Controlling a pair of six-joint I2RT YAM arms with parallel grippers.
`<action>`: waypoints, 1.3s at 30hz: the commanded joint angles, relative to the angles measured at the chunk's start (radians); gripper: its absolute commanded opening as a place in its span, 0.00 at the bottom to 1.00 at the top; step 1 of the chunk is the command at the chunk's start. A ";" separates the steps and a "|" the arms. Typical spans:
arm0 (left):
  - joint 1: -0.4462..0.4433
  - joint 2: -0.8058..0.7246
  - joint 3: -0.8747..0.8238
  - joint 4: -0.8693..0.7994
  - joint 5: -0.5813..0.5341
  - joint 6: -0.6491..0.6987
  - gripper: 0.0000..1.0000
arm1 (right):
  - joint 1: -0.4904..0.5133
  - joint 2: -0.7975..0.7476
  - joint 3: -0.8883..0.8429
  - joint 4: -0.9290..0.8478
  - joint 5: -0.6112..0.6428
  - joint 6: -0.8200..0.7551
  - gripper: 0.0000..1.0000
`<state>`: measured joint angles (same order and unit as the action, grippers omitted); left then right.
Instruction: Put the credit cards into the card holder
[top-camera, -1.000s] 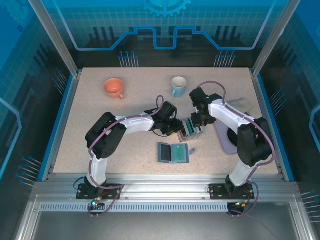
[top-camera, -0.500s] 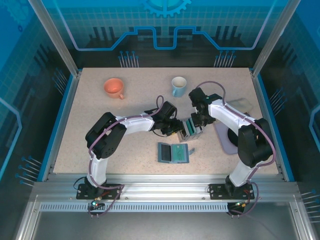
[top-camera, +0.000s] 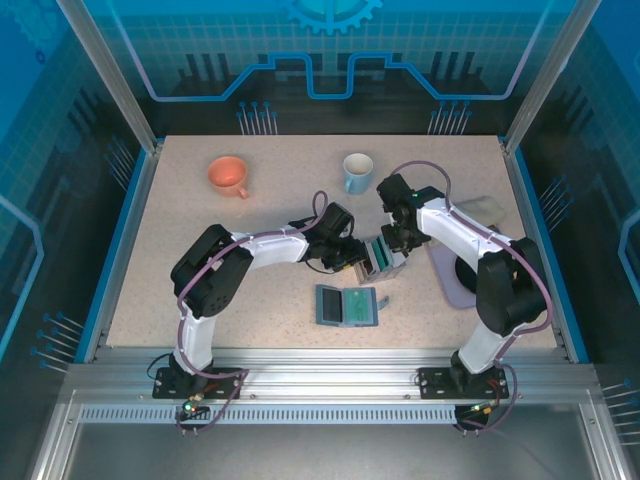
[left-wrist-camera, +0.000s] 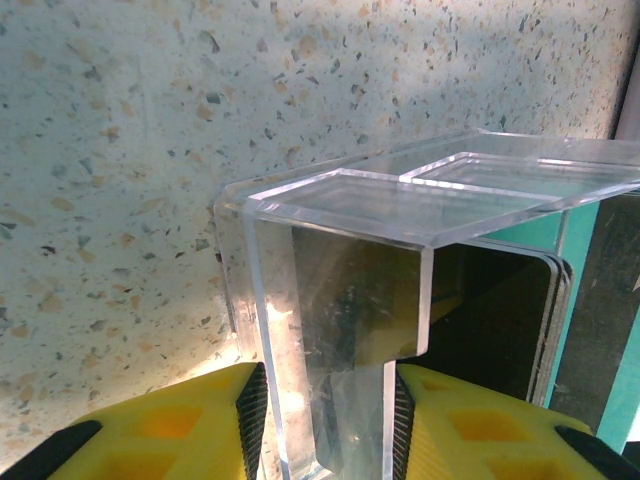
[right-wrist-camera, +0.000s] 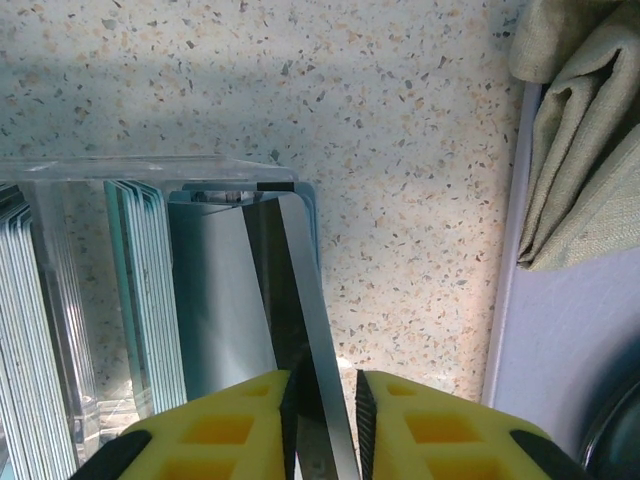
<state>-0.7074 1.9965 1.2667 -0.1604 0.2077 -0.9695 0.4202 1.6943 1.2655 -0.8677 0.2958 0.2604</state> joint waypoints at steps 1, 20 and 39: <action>0.008 0.007 -0.023 -0.062 0.000 -0.008 0.39 | 0.012 -0.027 0.029 -0.031 0.008 -0.004 0.23; 0.008 -0.031 -0.032 -0.064 -0.005 0.006 0.40 | 0.012 -0.147 0.022 -0.038 -0.145 0.038 0.05; 0.059 -0.398 -0.271 0.228 0.105 -0.060 0.68 | -0.154 -0.439 -0.159 0.213 -0.702 0.271 0.00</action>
<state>-0.6823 1.6619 1.0718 -0.1024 0.2161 -0.9707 0.2958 1.2949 1.1477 -0.7528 -0.2203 0.4404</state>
